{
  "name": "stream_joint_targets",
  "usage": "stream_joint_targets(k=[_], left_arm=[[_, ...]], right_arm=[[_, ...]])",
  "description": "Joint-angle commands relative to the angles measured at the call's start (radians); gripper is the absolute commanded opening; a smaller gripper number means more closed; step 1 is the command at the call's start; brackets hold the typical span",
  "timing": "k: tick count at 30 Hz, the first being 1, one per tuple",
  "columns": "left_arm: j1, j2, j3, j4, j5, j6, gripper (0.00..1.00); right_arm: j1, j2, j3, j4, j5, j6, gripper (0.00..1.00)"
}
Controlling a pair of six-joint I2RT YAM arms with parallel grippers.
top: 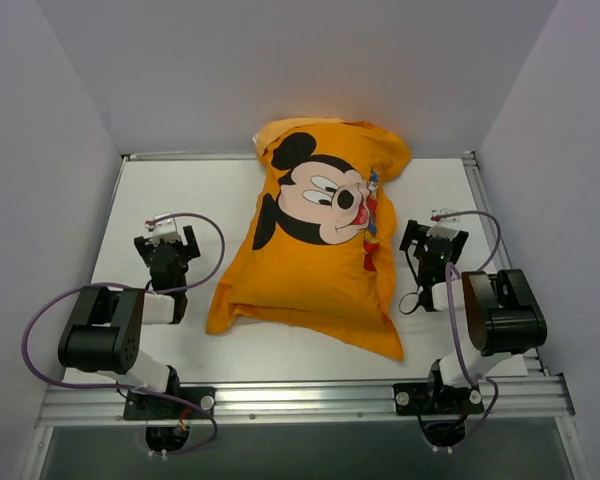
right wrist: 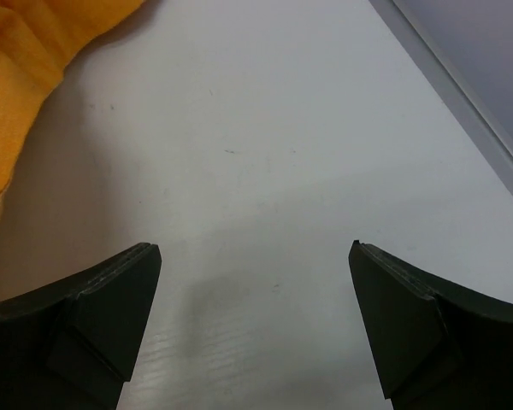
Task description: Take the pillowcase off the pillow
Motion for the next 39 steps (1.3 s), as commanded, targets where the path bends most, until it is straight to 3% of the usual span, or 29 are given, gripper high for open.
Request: stream_joint_targets(k=[1,3,4,5,7,10,11,14,17,18,20,21,23,28,35,38,39], left_arm=[[0.008,-0.002,0.021,0.043,0.006,-0.003,0.94],[0.008,-0.002,0.021,0.043,0.006,-0.003,0.94],[0.008,-0.002,0.021,0.045,0.006,-0.002,0.94],[0.008,-0.002,0.023,0.043,0.008,-0.003,0.94],[0.008,-0.005,0.018,0.045,0.011,-0.003,0.94],[0.003,-0.059,0.050,-0.013,0.061,0.043,0.94],[-0.001,-0.104,0.094,-0.109,0.096,0.043,0.94],[0.000,-0.172,0.419,-0.788,0.178,0.161,0.94],[0.018,-0.124,0.704,-1.109,0.279,0.210,0.94],[0.022,-0.114,0.752,-1.265,0.411,0.237,0.94],[0.017,-0.106,0.835,-1.393,0.536,0.239,0.94],[0.015,-0.100,0.903,-1.496,0.668,0.241,0.94],[0.003,-0.075,0.960,-1.611,0.764,0.248,0.94],[-0.072,-0.012,1.037,-1.681,0.772,0.247,0.94],[-0.095,0.041,1.043,-1.699,0.782,0.245,0.94],[-0.095,0.067,1.052,-1.698,0.779,0.236,0.94],[-0.095,0.080,1.055,-1.698,0.779,0.235,0.94]], right_arm=[[-0.007,-0.138,0.125,-0.137,0.161,0.060,1.00],[-0.010,-0.209,0.198,-0.376,0.212,0.129,1.00],[-0.026,-0.226,0.243,-0.463,0.215,0.265,1.00],[-0.035,-0.234,0.333,-0.615,0.165,0.300,1.00],[-0.061,-0.228,0.409,-0.715,-0.026,0.332,1.00],[-0.064,-0.182,0.536,-0.863,-0.160,0.372,1.00],[-0.064,-0.168,0.567,-0.930,-0.250,0.381,1.00],[-0.064,-0.082,0.698,-1.010,-0.464,0.383,1.00],[-0.064,-0.033,0.742,-1.018,-0.584,0.416,1.00],[-0.064,-0.001,0.760,-1.014,-0.645,0.426,1.00],[-0.062,0.029,0.774,-0.994,-0.710,0.446,1.00],[-0.059,0.050,0.774,-0.972,-0.771,0.481,1.00],[-0.020,0.064,0.757,-0.893,-0.796,0.518,1.00],[0.163,0.151,0.834,-0.868,-0.778,0.522,1.00],[0.204,0.269,0.866,-0.752,-0.758,0.640,1.00],[0.229,0.325,0.881,-0.713,-0.759,0.666,0.90],[0.256,0.360,0.916,-0.719,-0.759,0.663,0.79]])
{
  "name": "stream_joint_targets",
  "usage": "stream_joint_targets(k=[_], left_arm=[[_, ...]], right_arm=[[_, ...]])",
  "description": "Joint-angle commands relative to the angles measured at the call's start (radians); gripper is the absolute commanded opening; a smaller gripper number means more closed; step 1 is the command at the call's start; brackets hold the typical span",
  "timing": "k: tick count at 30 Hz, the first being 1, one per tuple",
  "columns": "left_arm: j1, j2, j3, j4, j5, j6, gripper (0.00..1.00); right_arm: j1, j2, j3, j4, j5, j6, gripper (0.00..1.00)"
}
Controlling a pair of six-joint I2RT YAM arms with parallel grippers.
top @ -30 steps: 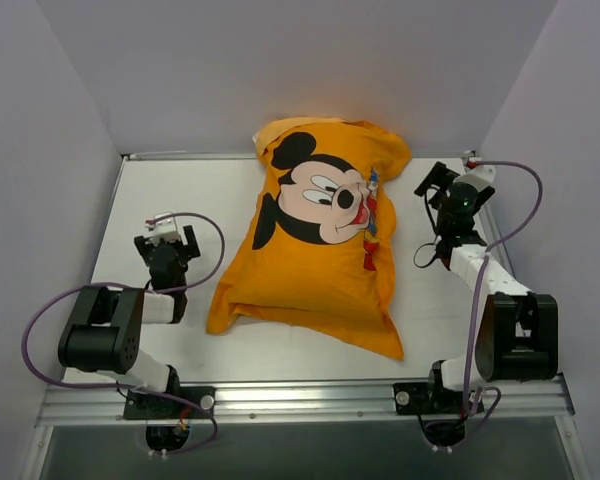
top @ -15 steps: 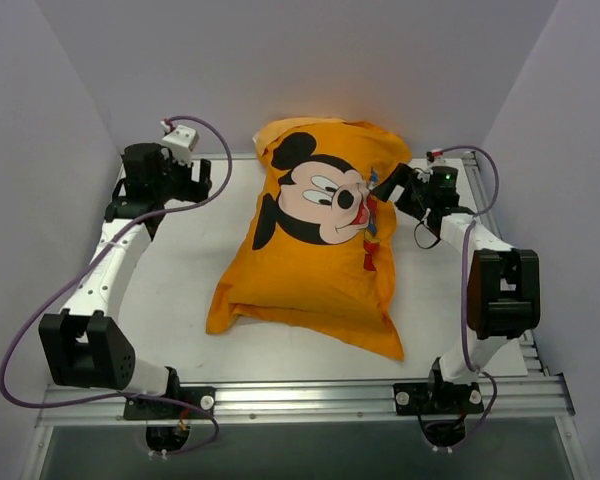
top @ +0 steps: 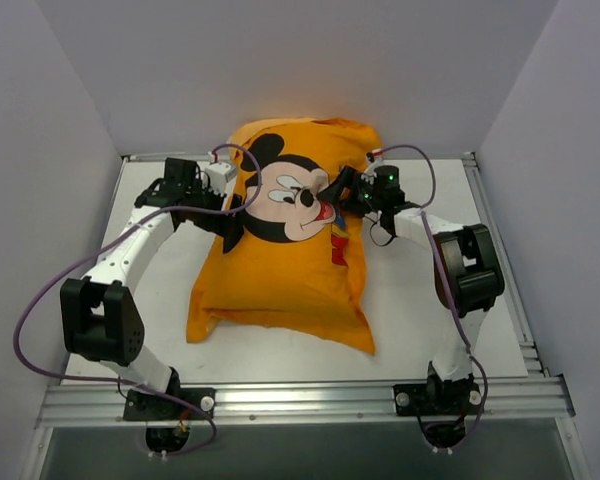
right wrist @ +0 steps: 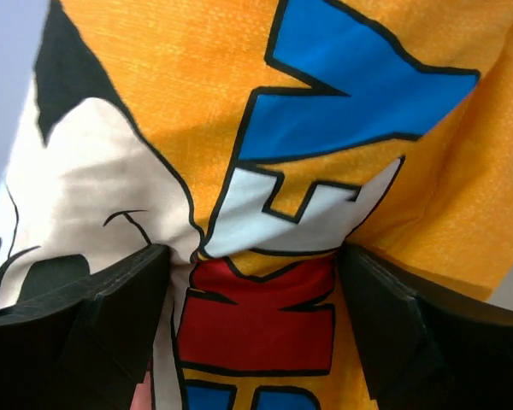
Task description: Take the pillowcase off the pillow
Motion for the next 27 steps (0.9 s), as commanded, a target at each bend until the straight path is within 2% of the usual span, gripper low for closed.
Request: stream_joint_targets(k=[1,2,3,4,5,6,13,15,18,21,23,26,27], left_arm=[[0.003,0.024,0.050,-0.022,0.031,0.001,0.94],[0.003,0.030,0.053,-0.019,0.034,0.001,0.94],[0.003,0.037,0.053,-0.019,0.033,0.004,0.94],[0.003,0.042,0.053,-0.019,0.031,0.002,0.94],[0.003,0.044,0.052,-0.024,0.028,0.004,0.94],[0.003,0.042,0.052,-0.025,0.028,0.005,0.94],[0.037,-0.028,0.115,-0.093,0.065,0.038,0.94],[0.085,-0.056,0.138,-0.116,0.080,0.022,0.94],[0.181,-0.087,0.178,-0.137,0.143,-0.011,0.94],[0.256,-0.099,0.210,-0.162,0.152,-0.016,0.94],[0.266,-0.105,0.219,-0.180,0.113,-0.010,0.94],[0.273,-0.117,0.211,-0.189,0.088,-0.008,0.94],[0.275,-0.122,0.208,-0.191,0.088,-0.010,0.94]], right_arm=[[0.051,0.082,0.078,0.042,-0.023,0.041,0.72],[0.065,0.110,0.095,0.031,-0.023,0.033,0.63],[0.083,0.118,0.112,0.033,-0.021,0.036,0.45],[0.088,0.125,0.114,0.053,-0.019,0.045,0.37],[0.090,0.128,0.112,0.066,-0.019,0.056,0.09],[0.088,0.122,0.107,0.079,-0.013,0.080,0.00],[0.010,-0.049,0.068,0.010,0.046,0.044,0.00],[-0.073,-0.158,0.042,-0.005,0.046,0.044,0.00],[-0.191,-0.308,0.066,-0.119,0.088,-0.026,0.00],[-0.248,-0.416,0.171,-0.323,0.189,-0.187,0.00],[-0.254,-0.450,0.245,-0.476,0.277,-0.300,0.00],[-0.231,-0.436,0.418,-0.663,0.362,-0.405,0.00],[-0.173,-0.418,0.528,-0.714,0.438,-0.485,0.00]])
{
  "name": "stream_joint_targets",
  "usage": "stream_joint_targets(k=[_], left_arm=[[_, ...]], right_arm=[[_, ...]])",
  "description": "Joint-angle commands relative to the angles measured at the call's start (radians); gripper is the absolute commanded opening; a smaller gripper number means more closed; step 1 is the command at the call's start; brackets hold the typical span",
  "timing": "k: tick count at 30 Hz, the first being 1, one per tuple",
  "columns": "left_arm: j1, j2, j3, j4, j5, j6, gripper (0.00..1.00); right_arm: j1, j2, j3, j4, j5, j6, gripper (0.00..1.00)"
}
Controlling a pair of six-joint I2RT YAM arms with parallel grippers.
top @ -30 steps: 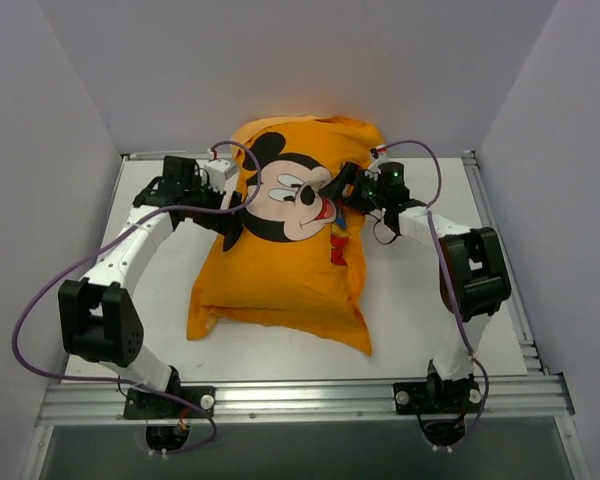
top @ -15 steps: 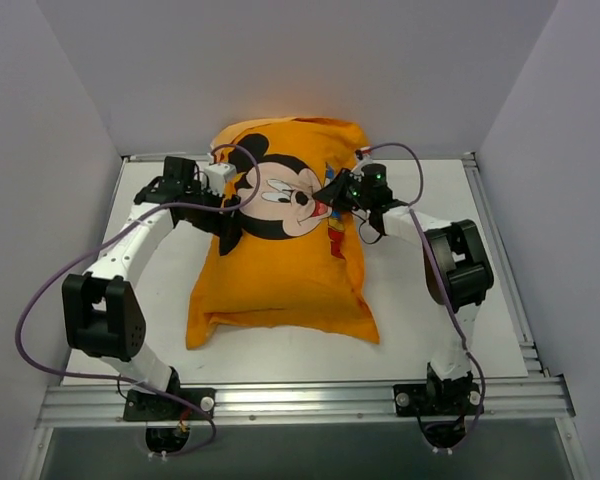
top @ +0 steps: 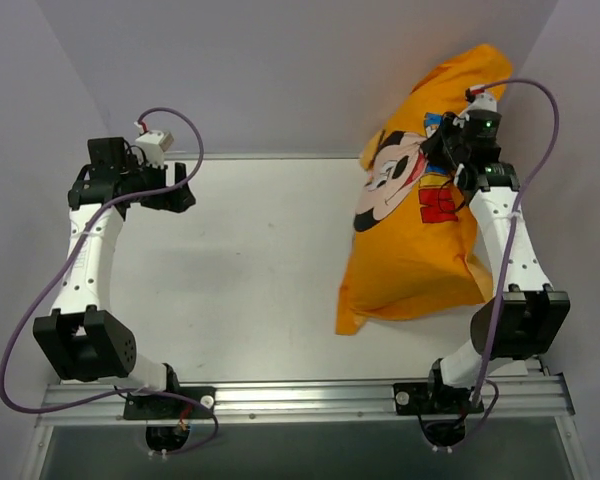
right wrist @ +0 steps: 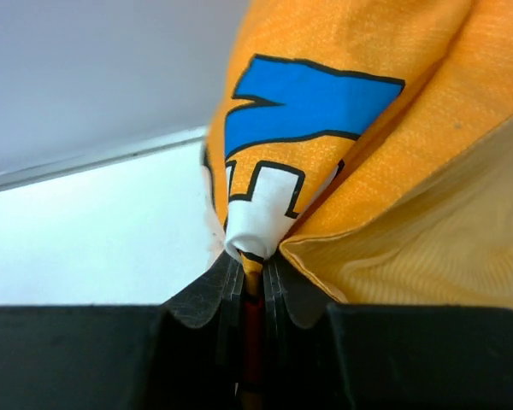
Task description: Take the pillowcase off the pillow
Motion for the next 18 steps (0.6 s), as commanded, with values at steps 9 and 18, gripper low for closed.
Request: stream_joint_targets(k=[9,18], left_arm=[[0.017,-0.054,0.010,-0.061,0.013,-0.038,0.94],[0.097,-0.066,0.005,-0.070,-0.018,-0.060,0.94]], right_arm=[[0.674,0.426,0.550,-0.572,0.691,-0.517,0.00],[0.979,0.686,0.601,-0.571,0.583,-0.476,0.16]])
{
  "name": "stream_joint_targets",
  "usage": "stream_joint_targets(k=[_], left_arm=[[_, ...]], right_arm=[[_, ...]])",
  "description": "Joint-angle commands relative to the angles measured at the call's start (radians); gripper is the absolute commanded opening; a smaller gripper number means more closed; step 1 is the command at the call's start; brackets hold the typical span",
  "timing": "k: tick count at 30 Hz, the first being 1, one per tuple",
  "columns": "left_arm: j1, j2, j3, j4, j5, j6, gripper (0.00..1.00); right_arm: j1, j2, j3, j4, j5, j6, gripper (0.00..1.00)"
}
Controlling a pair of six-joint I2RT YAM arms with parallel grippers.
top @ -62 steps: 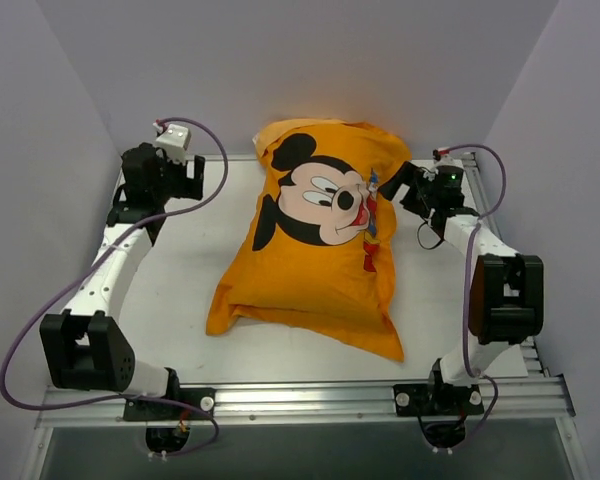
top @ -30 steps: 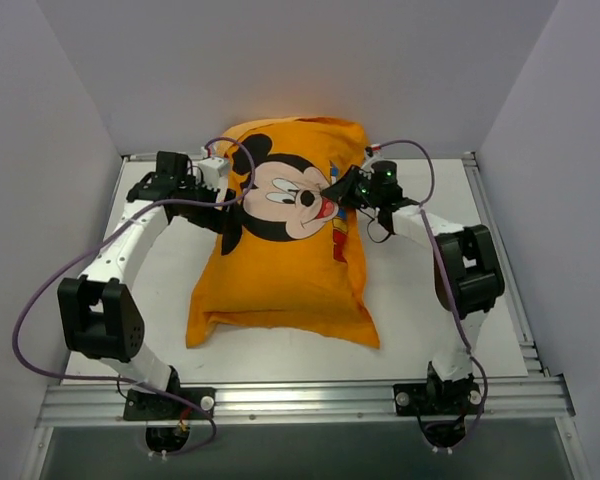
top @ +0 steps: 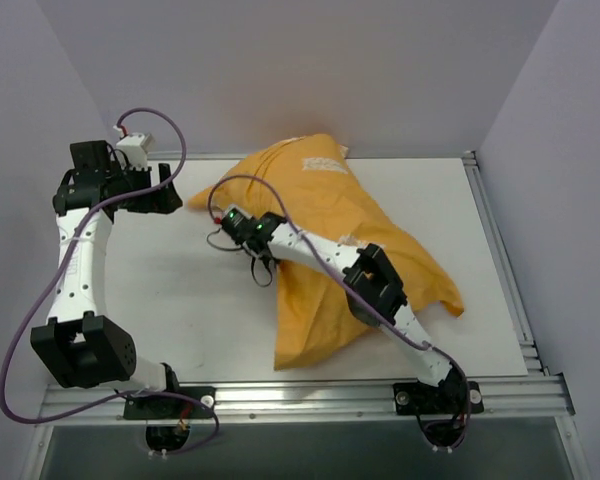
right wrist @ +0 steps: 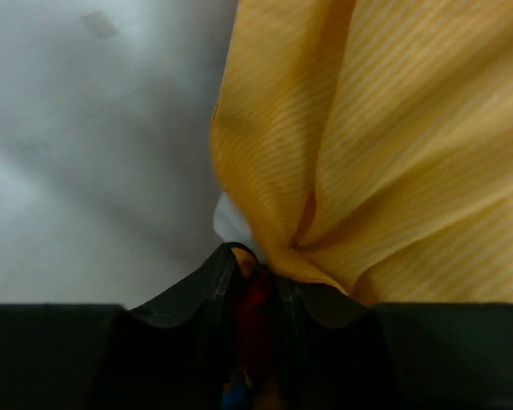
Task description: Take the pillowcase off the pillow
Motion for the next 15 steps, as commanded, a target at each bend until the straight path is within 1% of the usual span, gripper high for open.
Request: stream_joint_targets(k=[1,3,4,5,7,8,9,10,11,12,13,15], left_arm=[[0.032,-0.034,0.009,-0.016,-0.006,-0.017,0.94],[0.048,-0.036,0.012,-0.014,-0.015,-0.035,0.94],[0.052,-0.036,0.013,-0.011,-0.015,-0.039,0.94],[0.058,-0.036,0.019,-0.011,-0.013,-0.042,0.94],[0.067,-0.034,0.026,-0.014,-0.012,-0.048,0.94],[0.067,-0.033,0.029,-0.016,-0.007,-0.048,0.94],[0.067,-0.031,0.032,-0.017,0.005,-0.048,0.94],[0.065,-0.028,0.032,-0.019,0.011,-0.046,0.94],[0.064,-0.014,0.032,-0.020,0.014,-0.046,0.94],[0.059,-0.002,0.036,-0.023,0.008,-0.045,0.94],[0.040,0.013,0.045,-0.032,-0.010,-0.040,0.94],[-0.005,0.076,0.068,-0.046,-0.073,0.000,0.94]], right_arm=[[0.053,-0.113,0.022,-0.078,-0.078,-0.001,0.23],[0.096,-0.137,0.003,-0.061,-0.113,-0.019,0.33],[0.108,-0.177,-0.010,-0.054,-0.123,-0.027,0.44],[0.119,-0.205,-0.024,-0.046,-0.135,-0.036,0.48],[0.140,-0.277,-0.097,0.005,-0.204,-0.045,0.53],[0.145,-0.364,-0.129,0.023,-0.242,-0.050,0.56],[0.150,-0.410,-0.166,0.073,-0.320,-0.050,0.59],[0.151,-0.512,-0.248,0.100,-0.359,-0.047,0.61],[0.151,-0.566,-0.290,0.124,-0.386,-0.042,0.74],[0.150,-0.619,-0.335,0.185,-0.394,0.000,0.81],[0.136,-0.716,-0.422,0.216,-0.370,0.034,0.91],[0.081,-0.804,-0.499,0.267,-0.357,0.115,0.95]])
